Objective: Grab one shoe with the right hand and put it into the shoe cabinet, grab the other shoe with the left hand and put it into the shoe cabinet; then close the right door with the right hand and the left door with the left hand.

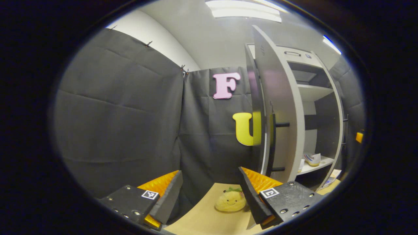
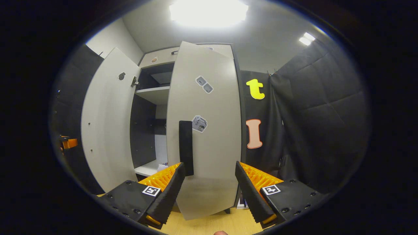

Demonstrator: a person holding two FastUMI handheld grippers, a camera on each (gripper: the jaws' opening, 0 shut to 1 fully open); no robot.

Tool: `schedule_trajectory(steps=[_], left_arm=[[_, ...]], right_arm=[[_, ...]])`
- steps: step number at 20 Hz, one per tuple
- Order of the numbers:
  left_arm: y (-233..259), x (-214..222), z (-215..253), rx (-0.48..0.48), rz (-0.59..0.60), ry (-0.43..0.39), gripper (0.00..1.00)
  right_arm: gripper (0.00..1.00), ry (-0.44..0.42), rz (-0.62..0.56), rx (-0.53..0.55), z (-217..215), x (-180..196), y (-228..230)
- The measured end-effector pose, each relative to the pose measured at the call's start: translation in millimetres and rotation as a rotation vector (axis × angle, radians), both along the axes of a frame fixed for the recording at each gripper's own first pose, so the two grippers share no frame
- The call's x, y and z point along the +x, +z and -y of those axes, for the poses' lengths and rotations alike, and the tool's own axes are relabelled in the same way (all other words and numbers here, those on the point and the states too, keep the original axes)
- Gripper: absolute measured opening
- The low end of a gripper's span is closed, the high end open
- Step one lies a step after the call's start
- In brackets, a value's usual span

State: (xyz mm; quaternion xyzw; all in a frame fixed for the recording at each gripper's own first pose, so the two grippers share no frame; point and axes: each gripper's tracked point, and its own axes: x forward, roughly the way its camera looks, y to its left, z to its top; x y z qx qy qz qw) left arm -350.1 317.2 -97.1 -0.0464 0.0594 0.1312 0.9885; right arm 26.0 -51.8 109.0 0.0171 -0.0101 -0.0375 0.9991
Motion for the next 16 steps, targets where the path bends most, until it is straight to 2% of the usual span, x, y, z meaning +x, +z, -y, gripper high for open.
schedule_trajectory(steps=[6, 9, 12, 16], left_arm=[[-0.6, 43.1, 8.8, -0.049, 0.011, -0.034, 0.98], [3.5, 49.9, 31.7, -0.08, 0.039, -0.065, 0.98], [7.5, 47.5, 33.9, -0.049, 0.048, -0.04, 0.94], [2.9, 47.1, 31.2, -0.098, 0.04, -0.017, 0.94]], right_arm=[[0.97, -0.081, -0.029, 0.008, 34.0, -23.6, -9.3], [0.97, -0.095, -0.033, 0.014, 43.1, -28.3, -14.3], [0.97, -0.101, -0.048, -0.001, 53.3, -33.7, -19.9], [0.96, -0.087, -0.066, 0.005, 59.5, -29.6, -29.7]])
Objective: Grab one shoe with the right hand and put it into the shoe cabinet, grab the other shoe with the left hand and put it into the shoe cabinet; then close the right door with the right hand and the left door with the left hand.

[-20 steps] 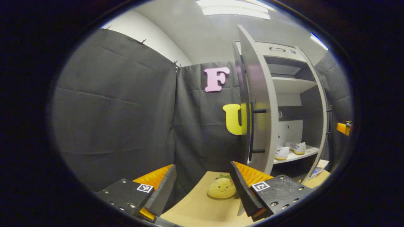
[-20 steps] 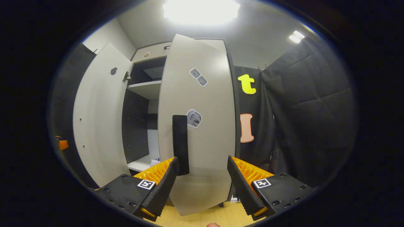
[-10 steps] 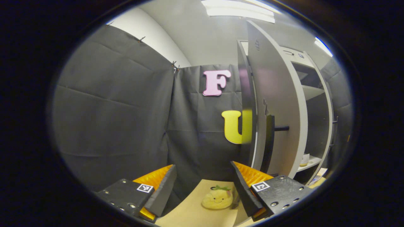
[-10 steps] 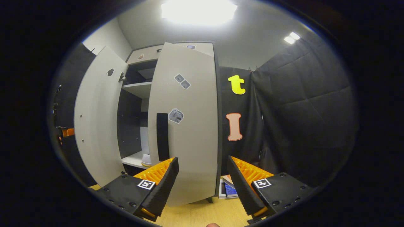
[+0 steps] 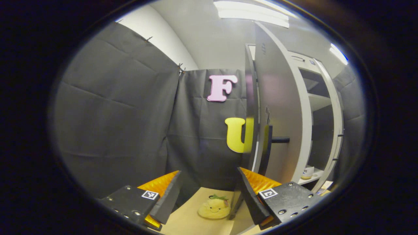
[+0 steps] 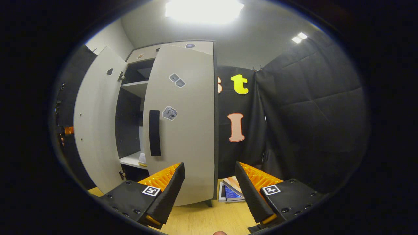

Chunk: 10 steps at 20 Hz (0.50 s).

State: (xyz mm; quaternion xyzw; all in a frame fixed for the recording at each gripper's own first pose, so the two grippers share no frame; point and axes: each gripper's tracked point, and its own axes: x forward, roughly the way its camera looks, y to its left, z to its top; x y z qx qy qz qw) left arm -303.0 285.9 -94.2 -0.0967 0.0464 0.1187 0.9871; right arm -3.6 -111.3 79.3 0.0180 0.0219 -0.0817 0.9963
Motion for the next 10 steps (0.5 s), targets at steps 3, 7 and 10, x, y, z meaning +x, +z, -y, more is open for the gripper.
schedule_trajectory(steps=[3, 7, 10], left_arm=[[0.9, -2.7, 0.9, 0.011, -0.006, 0.021, 0.94], [4.9, -4.7, 9.3, 0.056, -0.013, 0.037, 0.94], [7.8, -5.8, 20.5, 0.045, -0.011, 0.034, 0.94]], right_arm=[[0.97, 0.01, -0.005, 0.014, 6.2, 2.3, -3.9], [0.97, 0.02, -0.001, 0.031, 13.5, 5.3, -5.6], [0.97, 0.03, -0.001, 0.035, 17.2, 7.6, -7.2]])
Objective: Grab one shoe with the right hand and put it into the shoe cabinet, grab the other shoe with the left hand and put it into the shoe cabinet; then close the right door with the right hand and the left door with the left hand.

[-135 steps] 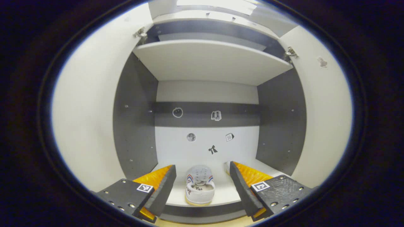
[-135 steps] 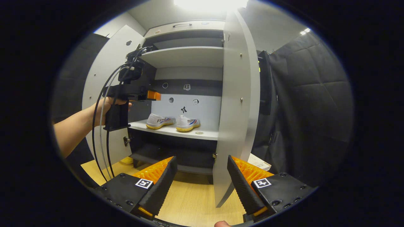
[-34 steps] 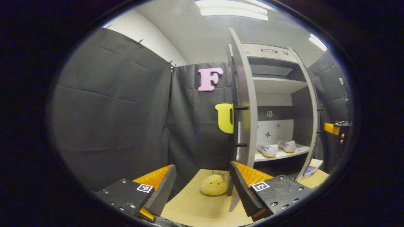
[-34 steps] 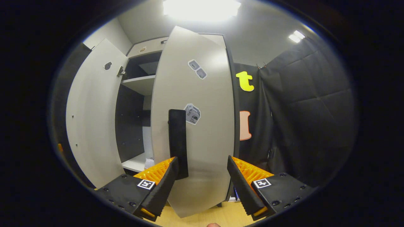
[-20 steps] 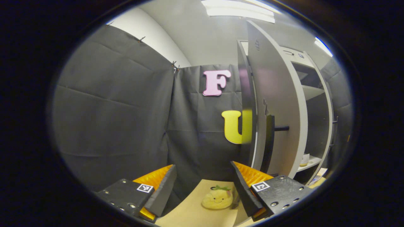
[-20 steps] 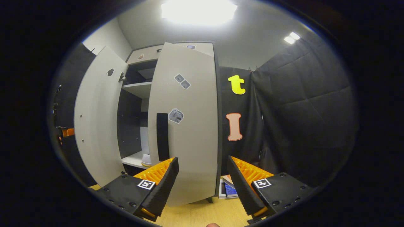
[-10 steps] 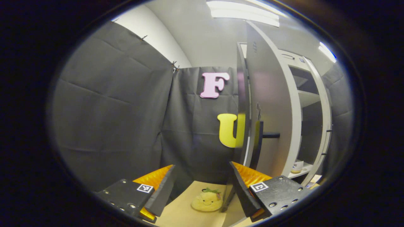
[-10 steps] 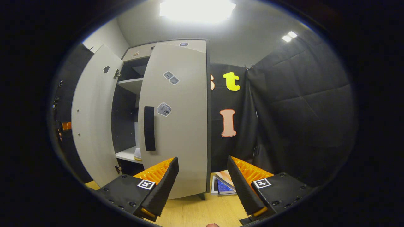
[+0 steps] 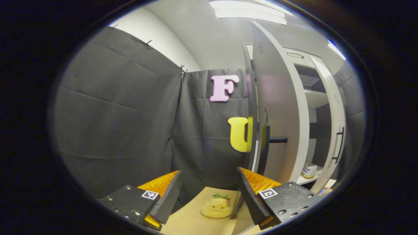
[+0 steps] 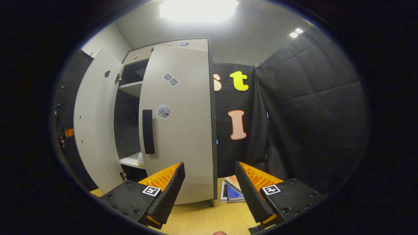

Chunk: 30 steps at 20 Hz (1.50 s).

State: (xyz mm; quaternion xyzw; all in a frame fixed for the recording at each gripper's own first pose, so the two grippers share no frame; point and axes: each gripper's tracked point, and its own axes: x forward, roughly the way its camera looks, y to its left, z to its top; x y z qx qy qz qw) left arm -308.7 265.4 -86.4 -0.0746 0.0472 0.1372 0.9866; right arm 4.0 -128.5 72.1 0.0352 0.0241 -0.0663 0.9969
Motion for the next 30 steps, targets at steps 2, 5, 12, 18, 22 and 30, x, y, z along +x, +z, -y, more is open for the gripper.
schedule_trajectory(steps=[2, 5, 12, 18, 22, 30], left_arm=[[0.0, -4.1, 11.2, -0.008, 0.004, -0.009, 0.94], [2.5, -4.5, 29.8, -0.021, 0.008, -0.031, 0.94], [7.1, 5.9, 86.7, -0.054, 0.03, -0.114, 0.94], [9.3, 21.0, 132.3, -0.11, 0.048, -0.164, 0.94], [14.3, 39.5, 173.5, -0.107, 0.063, -0.219, 0.94], [31.6, 34.8, 205.4, -0.031, 0.088, -0.209, 0.94]], right_arm=[[0.97, 0.011, 0.0, 0.001, 1.5, 2.6, 0.8], [0.97, 0.028, 0.012, 0.004, 1.6, 8.0, 3.4], [0.97, 0.02, 0.001, -0.006, 20.9, 7.8, -2.5], [0.97, -0.036, -0.006, 0.005, 57.0, -1.1, -6.7], [0.97, -0.063, -0.012, 0.011, 77.8, -9.0, -10.7], [0.97, -0.046, -0.003, 0.026, 99.9, -6.8, -12.8]])
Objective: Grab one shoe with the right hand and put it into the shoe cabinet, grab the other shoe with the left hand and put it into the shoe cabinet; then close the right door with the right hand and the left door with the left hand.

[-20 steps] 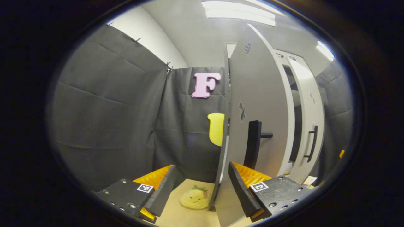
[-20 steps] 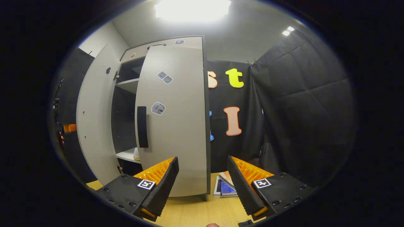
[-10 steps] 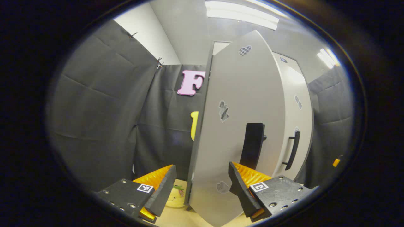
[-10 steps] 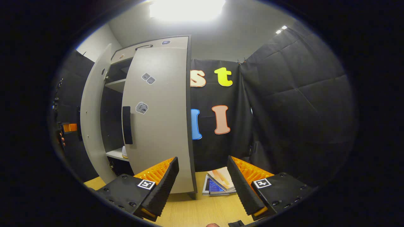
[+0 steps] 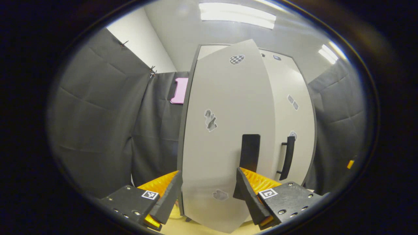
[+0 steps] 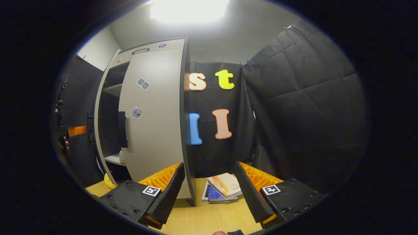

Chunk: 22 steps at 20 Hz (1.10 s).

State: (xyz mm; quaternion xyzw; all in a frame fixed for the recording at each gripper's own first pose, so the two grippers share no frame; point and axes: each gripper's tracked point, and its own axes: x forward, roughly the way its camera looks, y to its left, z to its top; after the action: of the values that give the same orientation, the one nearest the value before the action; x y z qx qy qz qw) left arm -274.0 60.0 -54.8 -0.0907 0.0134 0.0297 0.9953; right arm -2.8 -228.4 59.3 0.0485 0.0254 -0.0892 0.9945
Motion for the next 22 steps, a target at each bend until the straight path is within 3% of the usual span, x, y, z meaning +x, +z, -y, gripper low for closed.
schedule_trajectory(steps=[5, 13, 22], left_arm=[[9.0, -36.3, -10.2, 0.051, 0.012, 0.007, 0.94], [10.6, -106.2, -49.2, 0.126, 0.007, -0.033, 0.94], [-3.0, -182.3, -99.3, 0.129, -0.011, -0.014, 0.95]], right_arm=[[0.97, 0.053, 0.014, 0.013, -16.2, -0.7, 7.0], [0.96, 0.084, 0.057, -0.014, -77.2, -32.6, 30.6], [0.97, 0.098, 0.074, -0.058, -129.5, -72.5, 37.9]])
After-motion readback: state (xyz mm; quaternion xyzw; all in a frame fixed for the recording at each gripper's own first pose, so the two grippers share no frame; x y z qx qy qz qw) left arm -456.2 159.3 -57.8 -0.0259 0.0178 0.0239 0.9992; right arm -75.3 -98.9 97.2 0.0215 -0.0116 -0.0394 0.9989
